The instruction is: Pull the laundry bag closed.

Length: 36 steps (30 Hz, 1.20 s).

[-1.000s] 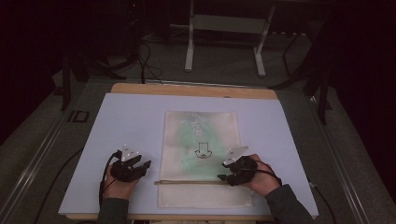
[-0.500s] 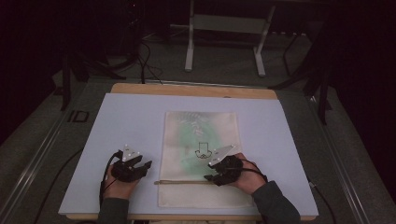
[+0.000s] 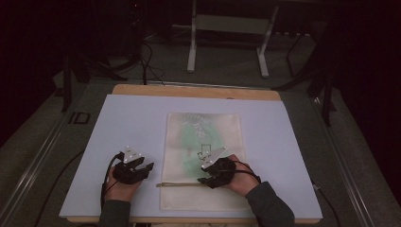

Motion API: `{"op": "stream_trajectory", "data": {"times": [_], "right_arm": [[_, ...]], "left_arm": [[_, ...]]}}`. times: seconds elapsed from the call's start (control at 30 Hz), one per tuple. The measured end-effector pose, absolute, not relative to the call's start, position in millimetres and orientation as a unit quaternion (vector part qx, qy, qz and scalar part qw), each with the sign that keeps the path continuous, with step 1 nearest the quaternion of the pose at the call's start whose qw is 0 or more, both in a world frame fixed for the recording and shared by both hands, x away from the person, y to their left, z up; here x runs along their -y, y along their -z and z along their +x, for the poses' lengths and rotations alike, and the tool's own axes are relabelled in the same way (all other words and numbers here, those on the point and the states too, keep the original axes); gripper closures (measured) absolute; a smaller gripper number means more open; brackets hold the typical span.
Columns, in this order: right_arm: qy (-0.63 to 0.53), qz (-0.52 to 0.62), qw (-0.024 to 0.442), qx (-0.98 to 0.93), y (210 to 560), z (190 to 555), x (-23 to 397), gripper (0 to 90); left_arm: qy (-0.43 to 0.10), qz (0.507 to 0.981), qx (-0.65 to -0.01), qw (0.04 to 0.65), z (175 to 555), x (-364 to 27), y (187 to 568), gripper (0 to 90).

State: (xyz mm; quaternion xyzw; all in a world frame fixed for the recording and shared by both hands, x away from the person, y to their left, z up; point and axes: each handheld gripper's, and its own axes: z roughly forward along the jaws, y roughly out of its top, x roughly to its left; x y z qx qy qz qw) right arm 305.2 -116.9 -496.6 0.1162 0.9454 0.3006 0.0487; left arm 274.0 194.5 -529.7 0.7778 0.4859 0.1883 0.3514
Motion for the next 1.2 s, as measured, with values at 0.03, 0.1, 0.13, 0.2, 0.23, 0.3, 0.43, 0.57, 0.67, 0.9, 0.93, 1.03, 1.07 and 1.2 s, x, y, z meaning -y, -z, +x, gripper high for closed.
{"op": "stream_trajectory", "data": {"times": [0.03, 0.1, 0.13, 0.2, 0.23, 0.3, 0.43, 0.57, 0.67, 0.9, 0.93, 1.03, 1.07, 1.2], "right_arm": [[-0.301, 0.116, 0.049, -0.945, 497, 305, 117, 56.6], [-0.301, 0.112, 0.046, -0.946, 498, 305, 112, 57.9], [-0.303, 0.110, 0.045, -0.946, 499, 305, 110, 58.0], [-0.303, 0.108, 0.044, -0.946, 499, 305, 107, 58.7], [-0.305, 0.107, 0.044, -0.945, 498, 305, 106, 59.0], [-0.306, 0.105, 0.042, -0.945, 498, 305, 104, 59.0], [-0.309, 0.098, 0.039, -0.945, 497, 304, 96, 62.6], [-0.310, 0.093, 0.038, -0.945, 499, 303, 90, 64.1], [-0.313, 0.093, 0.036, -0.945, 498, 303, 87, 64.4], [-0.318, 0.077, 0.037, -0.944, 495, 302, 72, 65.0], [-0.319, 0.078, 0.037, -0.944, 495, 301, 69, 65.0], [-0.319, 0.070, 0.037, -0.945, 494, 300, 63, 65.2], [-0.319, 0.070, 0.037, -0.945, 494, 300, 63, 65.2], [-0.314, 0.061, 0.038, -0.947, 494, 299, 54, 65.6]], "left_arm": [[-0.188, 0.778, -0.486, 0.351, 274, -195, 530, 52.4], [-0.187, 0.778, -0.485, 0.352, 274, -194, 530, 52.4], [-0.187, 0.778, -0.485, 0.352, 274, -194, 530, 52.4], [-0.187, 0.778, -0.485, 0.354, 274, -194, 530, 52.4], [-0.188, 0.777, -0.485, 0.354, 274, -194, 530, 52.4], [-0.188, 0.777, -0.485, 0.354, 274, -194, 530, 52.4], [-0.188, 0.778, -0.483, 0.356, 273, -194, 529, 52.5], [-0.187, 0.777, -0.484, 0.356, 273, -194, 529, 52.5], [-0.187, 0.777, -0.484, 0.356, 273, -194, 529, 52.4], [-0.188, 0.775, -0.485, 0.359, 273, -195, 529, 51.9], [-0.188, 0.775, -0.485, 0.359, 273, -195, 528, 52.0], [-0.187, 0.773, -0.487, 0.361, 273, -196, 528, 51.9], [-0.187, 0.773, -0.487, 0.361, 273, -196, 528, 51.9], [-0.186, 0.772, -0.487, 0.362, 273, -197, 528, 52.0]]}}
